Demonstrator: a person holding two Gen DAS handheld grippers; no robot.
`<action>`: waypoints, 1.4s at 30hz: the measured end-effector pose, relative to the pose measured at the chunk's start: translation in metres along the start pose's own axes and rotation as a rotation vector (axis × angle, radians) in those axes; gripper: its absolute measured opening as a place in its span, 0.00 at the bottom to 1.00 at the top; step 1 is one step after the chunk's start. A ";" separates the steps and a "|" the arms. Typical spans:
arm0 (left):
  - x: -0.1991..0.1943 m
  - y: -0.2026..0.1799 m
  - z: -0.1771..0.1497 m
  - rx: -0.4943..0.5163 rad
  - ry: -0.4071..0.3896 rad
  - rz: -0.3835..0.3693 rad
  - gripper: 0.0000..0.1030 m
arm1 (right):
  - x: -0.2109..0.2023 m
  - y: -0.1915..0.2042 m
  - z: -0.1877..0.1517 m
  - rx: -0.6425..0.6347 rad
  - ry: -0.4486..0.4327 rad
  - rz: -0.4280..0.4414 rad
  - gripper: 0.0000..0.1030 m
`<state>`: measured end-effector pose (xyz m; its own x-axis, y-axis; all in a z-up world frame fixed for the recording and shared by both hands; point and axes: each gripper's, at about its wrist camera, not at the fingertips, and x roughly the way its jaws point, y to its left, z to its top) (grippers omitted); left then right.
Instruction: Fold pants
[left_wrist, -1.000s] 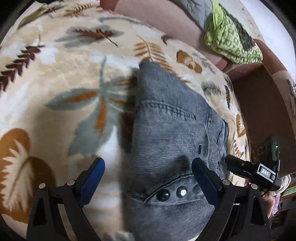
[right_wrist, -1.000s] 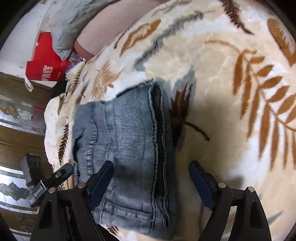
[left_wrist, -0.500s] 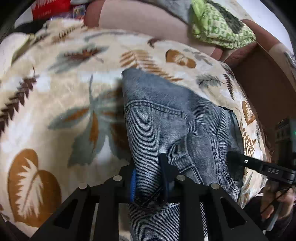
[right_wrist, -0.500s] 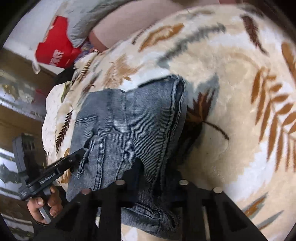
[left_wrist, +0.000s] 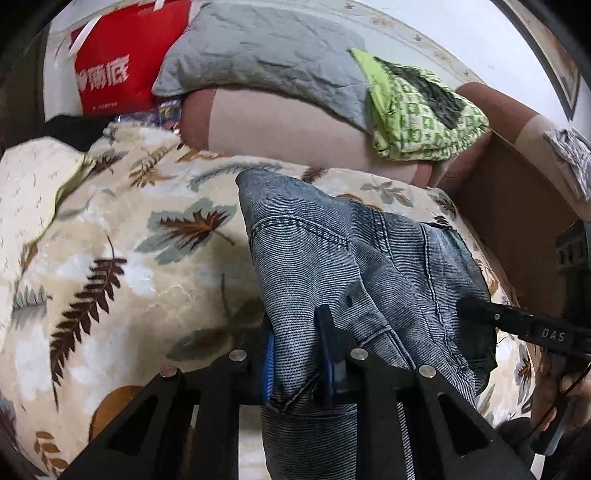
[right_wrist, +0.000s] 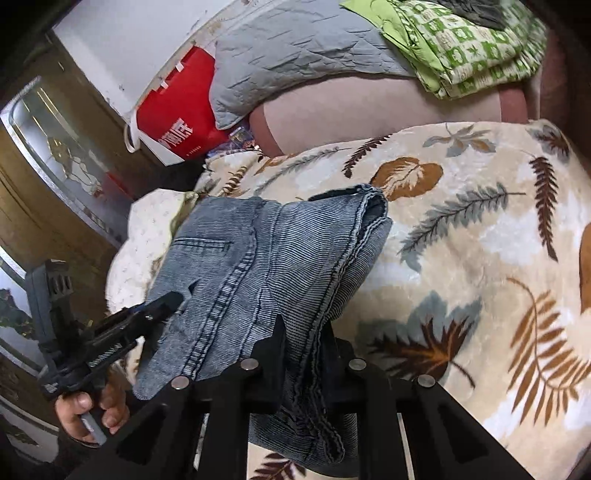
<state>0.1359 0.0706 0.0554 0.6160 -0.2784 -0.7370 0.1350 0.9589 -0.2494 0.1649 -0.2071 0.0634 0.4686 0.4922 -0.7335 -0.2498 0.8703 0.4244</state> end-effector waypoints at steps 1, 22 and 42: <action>0.006 0.003 -0.006 -0.001 0.019 0.004 0.24 | 0.010 -0.002 -0.001 -0.002 0.009 -0.014 0.16; 0.046 0.008 -0.082 -0.043 0.130 0.182 0.82 | 0.065 0.000 -0.095 -0.130 0.128 -0.287 0.70; 0.019 0.003 -0.071 -0.041 0.120 0.181 0.81 | 0.024 0.008 -0.086 -0.124 0.055 -0.300 0.78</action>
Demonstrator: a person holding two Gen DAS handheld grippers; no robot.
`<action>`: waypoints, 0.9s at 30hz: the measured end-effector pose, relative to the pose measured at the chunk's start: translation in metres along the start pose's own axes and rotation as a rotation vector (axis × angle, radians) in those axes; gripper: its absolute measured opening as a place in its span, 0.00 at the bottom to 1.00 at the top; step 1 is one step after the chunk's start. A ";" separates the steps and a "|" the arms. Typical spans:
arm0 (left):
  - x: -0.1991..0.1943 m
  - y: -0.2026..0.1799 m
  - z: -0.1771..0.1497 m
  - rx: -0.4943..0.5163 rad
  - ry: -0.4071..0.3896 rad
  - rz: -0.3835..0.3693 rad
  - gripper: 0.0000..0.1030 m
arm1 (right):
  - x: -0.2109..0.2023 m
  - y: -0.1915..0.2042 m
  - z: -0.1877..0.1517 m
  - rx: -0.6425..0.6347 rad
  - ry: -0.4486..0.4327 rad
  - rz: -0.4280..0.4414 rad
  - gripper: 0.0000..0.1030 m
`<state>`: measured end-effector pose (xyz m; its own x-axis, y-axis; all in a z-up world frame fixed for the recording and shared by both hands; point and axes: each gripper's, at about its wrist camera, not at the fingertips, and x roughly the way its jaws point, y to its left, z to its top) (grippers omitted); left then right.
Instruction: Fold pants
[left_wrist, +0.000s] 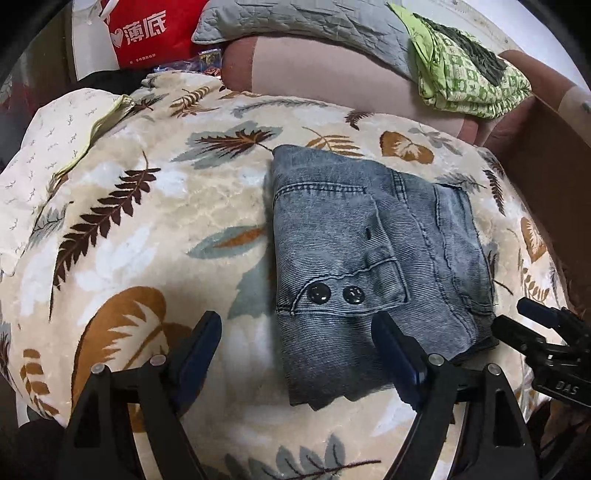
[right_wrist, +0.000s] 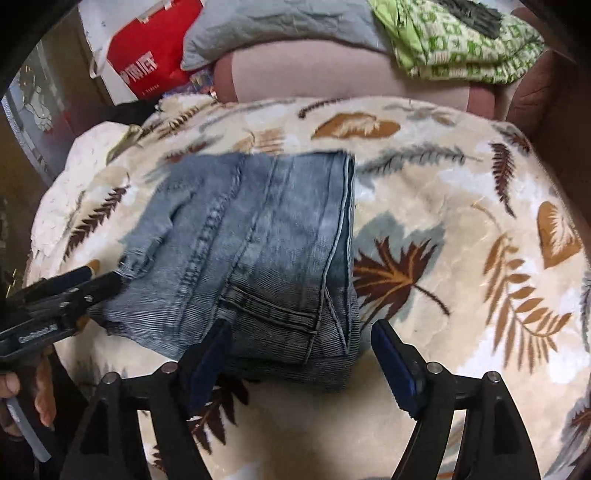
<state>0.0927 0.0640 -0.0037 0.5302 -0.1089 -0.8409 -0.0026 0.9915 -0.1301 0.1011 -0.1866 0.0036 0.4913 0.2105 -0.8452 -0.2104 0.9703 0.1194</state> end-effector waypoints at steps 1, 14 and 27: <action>-0.003 -0.001 0.000 0.003 -0.003 -0.004 0.81 | -0.006 0.001 -0.001 0.005 -0.013 0.006 0.78; -0.049 -0.013 -0.015 0.065 -0.091 0.044 0.83 | -0.039 0.020 -0.024 -0.107 -0.008 -0.072 1.00; -0.067 -0.029 -0.009 0.070 -0.127 0.027 0.84 | -0.051 0.024 -0.018 -0.139 -0.021 -0.113 1.00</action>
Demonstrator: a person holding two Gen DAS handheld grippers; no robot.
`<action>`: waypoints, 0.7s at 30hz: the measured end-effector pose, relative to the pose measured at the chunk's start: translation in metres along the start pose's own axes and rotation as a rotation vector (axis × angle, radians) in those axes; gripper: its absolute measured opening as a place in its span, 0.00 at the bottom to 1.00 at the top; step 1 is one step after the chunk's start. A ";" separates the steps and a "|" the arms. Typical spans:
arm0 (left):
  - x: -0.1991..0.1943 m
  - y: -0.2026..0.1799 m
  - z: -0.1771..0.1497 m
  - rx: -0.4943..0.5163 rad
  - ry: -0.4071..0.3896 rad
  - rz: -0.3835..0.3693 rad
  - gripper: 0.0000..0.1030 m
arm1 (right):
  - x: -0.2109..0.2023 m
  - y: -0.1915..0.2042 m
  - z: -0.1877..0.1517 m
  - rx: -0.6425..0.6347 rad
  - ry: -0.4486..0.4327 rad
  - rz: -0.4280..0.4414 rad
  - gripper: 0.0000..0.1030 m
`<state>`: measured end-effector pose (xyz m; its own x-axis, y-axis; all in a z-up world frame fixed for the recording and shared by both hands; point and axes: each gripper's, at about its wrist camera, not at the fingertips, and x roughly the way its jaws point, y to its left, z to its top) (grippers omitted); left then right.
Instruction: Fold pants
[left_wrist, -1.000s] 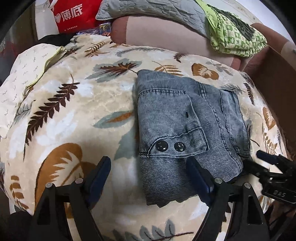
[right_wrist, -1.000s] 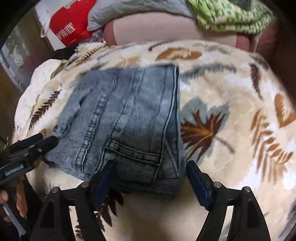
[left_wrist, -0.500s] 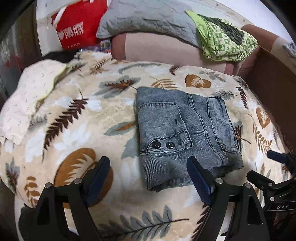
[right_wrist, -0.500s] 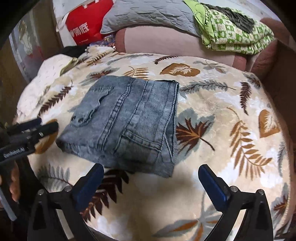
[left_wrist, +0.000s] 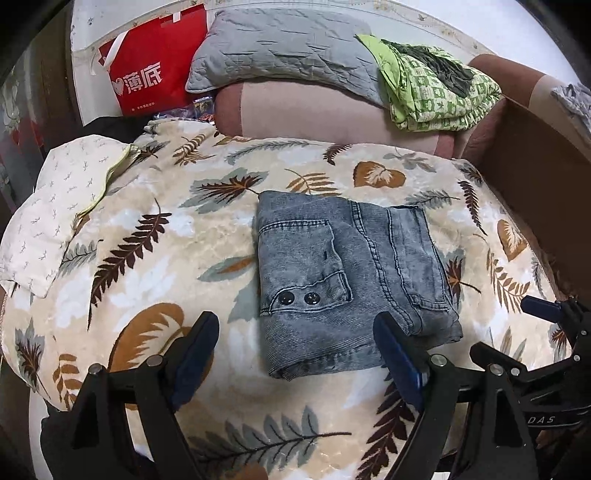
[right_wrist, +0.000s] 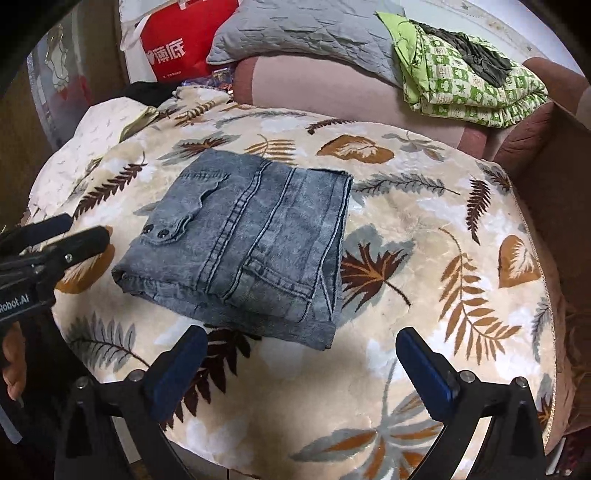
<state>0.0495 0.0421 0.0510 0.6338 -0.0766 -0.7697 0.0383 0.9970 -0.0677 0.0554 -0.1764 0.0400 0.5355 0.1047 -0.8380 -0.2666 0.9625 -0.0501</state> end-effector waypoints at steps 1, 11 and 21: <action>0.000 0.000 0.001 0.000 -0.004 0.004 0.84 | 0.000 -0.001 0.001 0.007 -0.003 0.000 1.00; 0.002 -0.002 0.009 0.006 -0.018 0.021 0.87 | -0.001 0.001 0.015 0.036 -0.038 -0.013 1.00; -0.002 -0.002 0.009 0.003 -0.029 0.029 0.87 | -0.007 0.004 0.017 0.047 -0.054 -0.013 1.00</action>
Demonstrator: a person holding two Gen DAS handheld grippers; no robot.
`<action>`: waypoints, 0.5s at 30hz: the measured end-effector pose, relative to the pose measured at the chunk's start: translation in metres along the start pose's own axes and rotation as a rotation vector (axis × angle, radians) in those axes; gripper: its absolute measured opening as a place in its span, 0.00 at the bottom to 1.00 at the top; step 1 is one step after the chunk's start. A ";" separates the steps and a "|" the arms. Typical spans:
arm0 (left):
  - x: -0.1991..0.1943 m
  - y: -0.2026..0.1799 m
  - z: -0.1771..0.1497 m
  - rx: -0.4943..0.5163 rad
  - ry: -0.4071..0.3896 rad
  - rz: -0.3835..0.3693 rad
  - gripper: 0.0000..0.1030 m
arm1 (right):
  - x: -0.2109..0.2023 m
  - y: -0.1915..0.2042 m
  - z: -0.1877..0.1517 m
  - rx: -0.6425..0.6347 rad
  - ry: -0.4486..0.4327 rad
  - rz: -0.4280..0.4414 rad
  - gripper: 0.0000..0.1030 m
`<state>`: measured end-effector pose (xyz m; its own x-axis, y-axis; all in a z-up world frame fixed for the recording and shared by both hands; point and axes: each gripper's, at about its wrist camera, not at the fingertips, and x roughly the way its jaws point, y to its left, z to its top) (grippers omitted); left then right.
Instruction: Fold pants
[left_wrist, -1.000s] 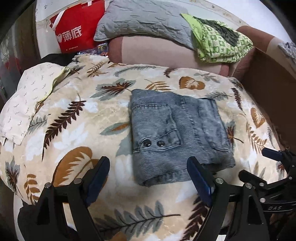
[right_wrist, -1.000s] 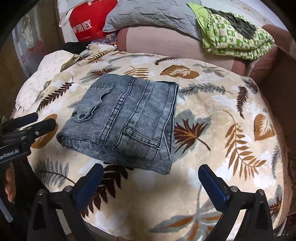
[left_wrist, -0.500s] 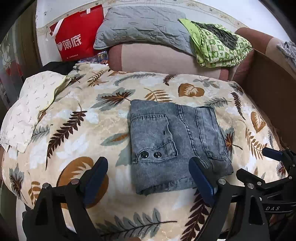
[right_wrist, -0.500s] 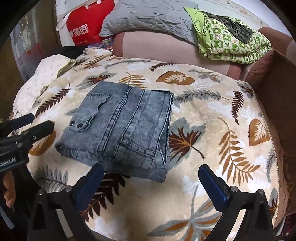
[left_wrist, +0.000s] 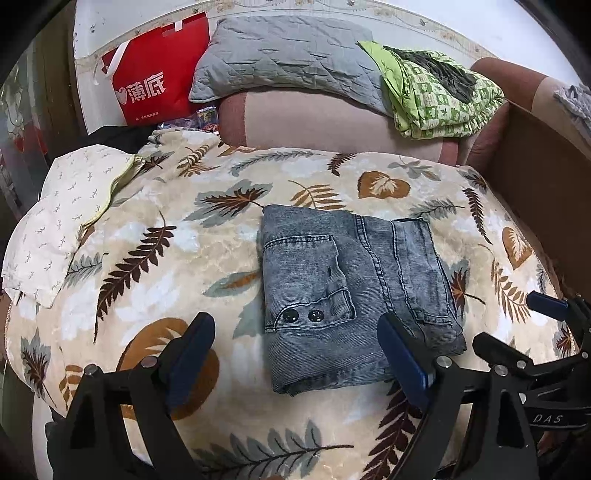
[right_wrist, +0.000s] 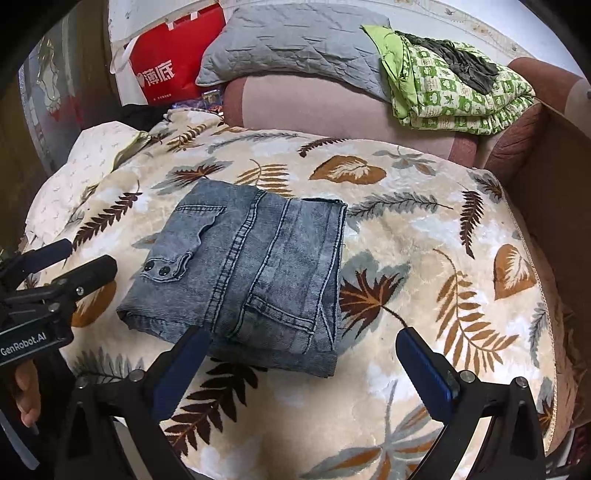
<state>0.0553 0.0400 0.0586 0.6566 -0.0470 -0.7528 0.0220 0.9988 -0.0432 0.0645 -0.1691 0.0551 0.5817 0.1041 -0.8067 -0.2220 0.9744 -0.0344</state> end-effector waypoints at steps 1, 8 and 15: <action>0.000 0.000 0.000 -0.001 0.000 0.000 0.87 | 0.000 0.001 -0.001 -0.001 0.002 0.001 1.00; -0.002 0.001 0.000 -0.003 0.000 0.000 0.87 | -0.001 0.008 -0.006 -0.021 0.026 0.004 1.00; -0.004 0.000 -0.001 -0.003 -0.006 0.002 0.88 | -0.004 0.009 -0.004 -0.024 0.025 0.009 1.00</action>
<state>0.0521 0.0398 0.0615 0.6614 -0.0450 -0.7487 0.0183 0.9989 -0.0439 0.0576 -0.1617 0.0555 0.5603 0.1074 -0.8213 -0.2458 0.9685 -0.0410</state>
